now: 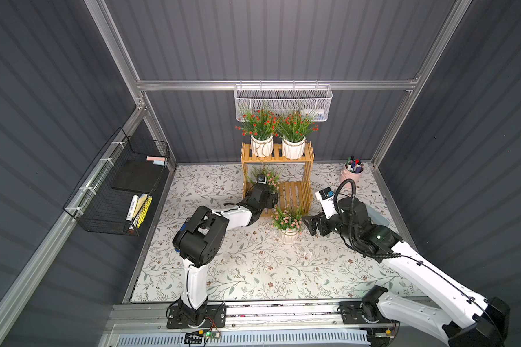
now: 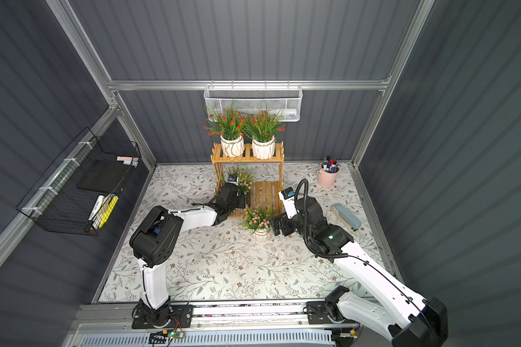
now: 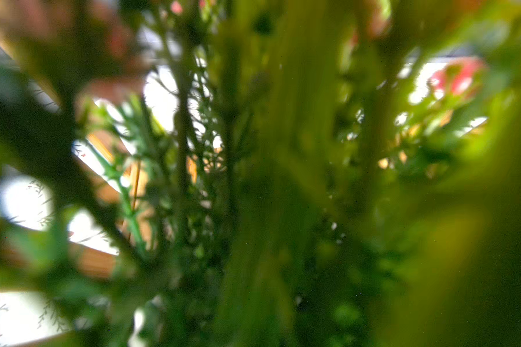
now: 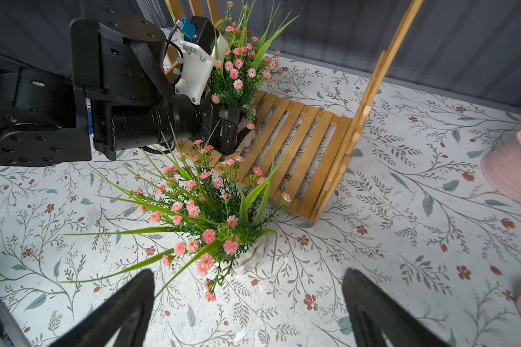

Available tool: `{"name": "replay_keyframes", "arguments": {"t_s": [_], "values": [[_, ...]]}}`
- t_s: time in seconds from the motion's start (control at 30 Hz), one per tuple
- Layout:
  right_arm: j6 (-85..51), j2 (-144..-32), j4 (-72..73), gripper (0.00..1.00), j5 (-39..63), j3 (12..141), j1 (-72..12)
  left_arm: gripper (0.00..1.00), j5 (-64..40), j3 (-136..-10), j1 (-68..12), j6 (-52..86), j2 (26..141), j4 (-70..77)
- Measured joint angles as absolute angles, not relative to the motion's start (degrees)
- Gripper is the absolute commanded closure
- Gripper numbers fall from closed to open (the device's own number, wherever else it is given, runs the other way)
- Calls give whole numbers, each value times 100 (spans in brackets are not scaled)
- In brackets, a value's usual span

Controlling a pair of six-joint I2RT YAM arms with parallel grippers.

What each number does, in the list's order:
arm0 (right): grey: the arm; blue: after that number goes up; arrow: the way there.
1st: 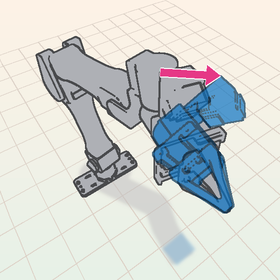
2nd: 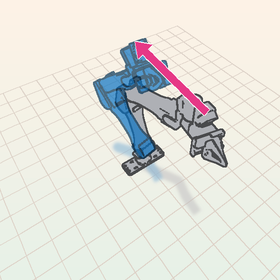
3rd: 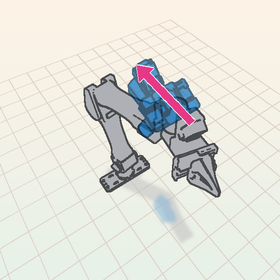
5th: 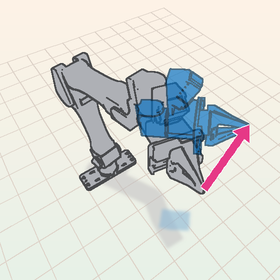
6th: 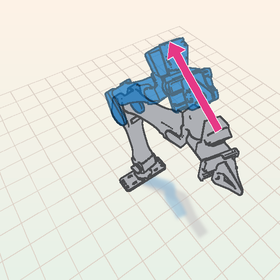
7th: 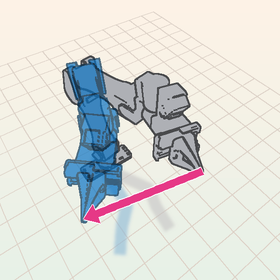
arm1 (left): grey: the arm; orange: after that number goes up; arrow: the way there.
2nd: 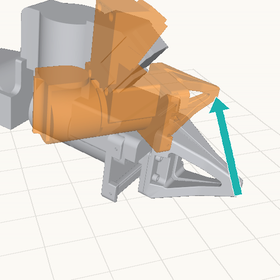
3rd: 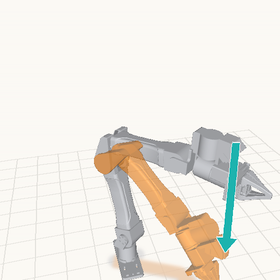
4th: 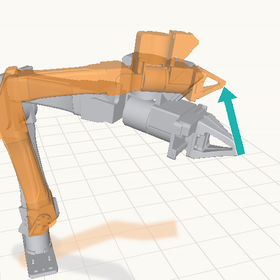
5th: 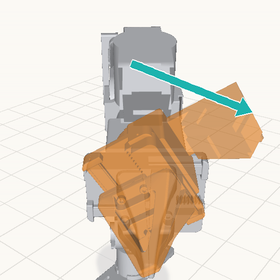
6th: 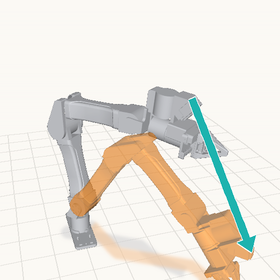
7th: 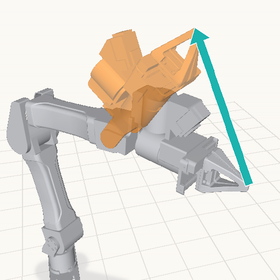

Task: Place the baby's breath potted plants on the rack by color
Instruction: Place the baby's breath potted plant on the rack.

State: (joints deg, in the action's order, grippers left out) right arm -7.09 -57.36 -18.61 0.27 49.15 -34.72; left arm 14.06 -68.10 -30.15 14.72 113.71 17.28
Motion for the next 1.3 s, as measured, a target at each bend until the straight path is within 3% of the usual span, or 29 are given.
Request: {"name": "replay_keyframes", "arguments": {"t_s": [0.77,1.07,1.3], "values": [[-770,-5352,-1887,1,67,4801,-3472,1,926,-6661,-3026,1634,9828,884],[-773,-5225,-2141,1,545,4794,-3505,1,808,-6661,-3105,1780,9205,123],[-902,-4770,-2508,1,429,4329,-4353,1,1055,-5793,-3135,1859,8099,-421]]}}
